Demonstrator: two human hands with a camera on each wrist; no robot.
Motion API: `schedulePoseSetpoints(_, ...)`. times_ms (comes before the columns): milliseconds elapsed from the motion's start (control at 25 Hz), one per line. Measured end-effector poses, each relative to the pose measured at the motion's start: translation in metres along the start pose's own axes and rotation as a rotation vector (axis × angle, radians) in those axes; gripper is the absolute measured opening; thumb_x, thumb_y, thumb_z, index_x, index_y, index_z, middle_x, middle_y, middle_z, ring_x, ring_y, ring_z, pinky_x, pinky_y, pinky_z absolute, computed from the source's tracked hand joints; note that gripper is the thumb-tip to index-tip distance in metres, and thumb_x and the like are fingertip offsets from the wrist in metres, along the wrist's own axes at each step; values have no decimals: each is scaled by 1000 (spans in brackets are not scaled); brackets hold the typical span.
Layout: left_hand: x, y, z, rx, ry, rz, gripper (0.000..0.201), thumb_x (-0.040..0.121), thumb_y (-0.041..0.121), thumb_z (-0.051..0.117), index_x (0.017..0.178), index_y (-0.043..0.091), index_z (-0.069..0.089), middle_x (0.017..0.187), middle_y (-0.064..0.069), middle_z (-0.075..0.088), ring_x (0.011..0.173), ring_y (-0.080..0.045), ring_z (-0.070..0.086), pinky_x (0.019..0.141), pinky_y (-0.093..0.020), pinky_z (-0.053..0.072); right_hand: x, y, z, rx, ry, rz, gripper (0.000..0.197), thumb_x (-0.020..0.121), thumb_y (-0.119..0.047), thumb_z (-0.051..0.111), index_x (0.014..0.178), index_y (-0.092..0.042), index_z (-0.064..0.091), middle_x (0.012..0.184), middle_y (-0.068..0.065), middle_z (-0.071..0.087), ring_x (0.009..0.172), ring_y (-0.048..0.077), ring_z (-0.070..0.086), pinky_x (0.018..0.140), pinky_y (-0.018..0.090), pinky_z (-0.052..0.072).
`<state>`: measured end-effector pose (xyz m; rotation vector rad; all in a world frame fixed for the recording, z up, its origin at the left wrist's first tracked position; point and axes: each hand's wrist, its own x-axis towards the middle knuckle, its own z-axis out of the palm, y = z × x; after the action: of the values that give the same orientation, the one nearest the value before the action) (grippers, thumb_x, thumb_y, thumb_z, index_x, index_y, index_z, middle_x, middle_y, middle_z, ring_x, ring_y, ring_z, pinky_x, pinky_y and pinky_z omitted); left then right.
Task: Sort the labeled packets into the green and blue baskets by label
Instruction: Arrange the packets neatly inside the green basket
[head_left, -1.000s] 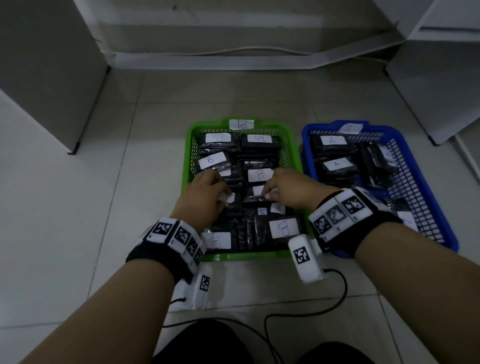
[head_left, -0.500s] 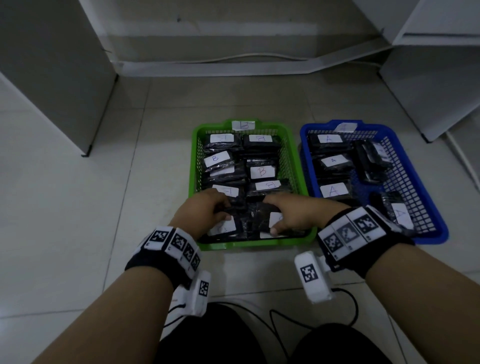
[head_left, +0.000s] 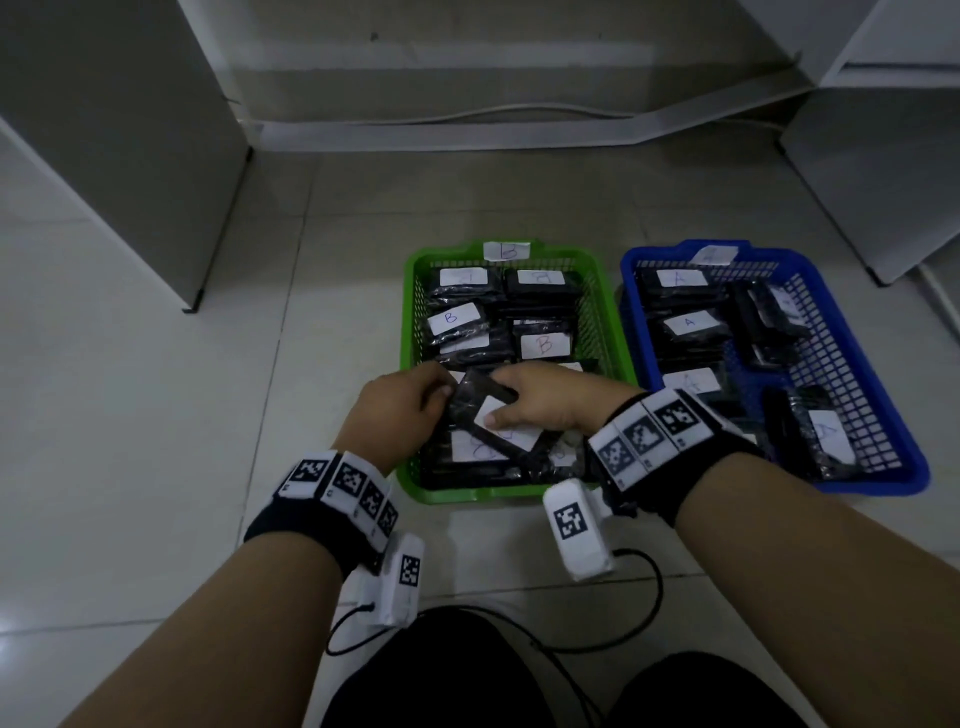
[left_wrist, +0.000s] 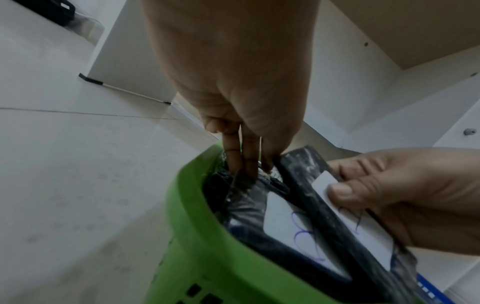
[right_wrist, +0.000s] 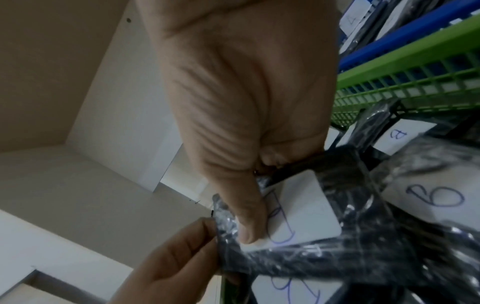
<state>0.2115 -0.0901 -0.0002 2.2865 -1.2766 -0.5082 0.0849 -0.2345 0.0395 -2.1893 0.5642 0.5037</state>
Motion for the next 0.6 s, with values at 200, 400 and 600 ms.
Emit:
schedulePoseSetpoints(200, -3, -6, 4, 56, -62, 48, 19, 86, 46, 59, 84, 28, 64, 80, 11, 66, 78, -13, 62, 80, -30, 47, -7, 11, -5, 33, 64, 88, 25, 90, -29, 60, 103, -8, 64, 99, 10, 66, 95, 25, 61, 74, 28, 44)
schedulePoseSetpoints(400, 6, -3, 7, 255, -181, 109, 22, 76, 56, 65, 73, 34, 62, 87, 16, 55, 95, -9, 47, 89, -35, 32, -15, 27, -25, -14, 172, 131, 28, 96, -22, 50, 121, -10, 54, 110, 8, 61, 99, 25, 58, 80, 32, 44)
schedulePoseSetpoints(600, 24, -1, 13, 153, -55, 197, 29, 80, 40, 67, 106, 29, 66, 112, 6, 57, 107, -17, 52, 93, -34, 44, -1, 51, -43, -142, 372, 136, 22, 92, -18, 58, 113, -21, 53, 104, 5, 62, 89, 22, 60, 71, 26, 43)
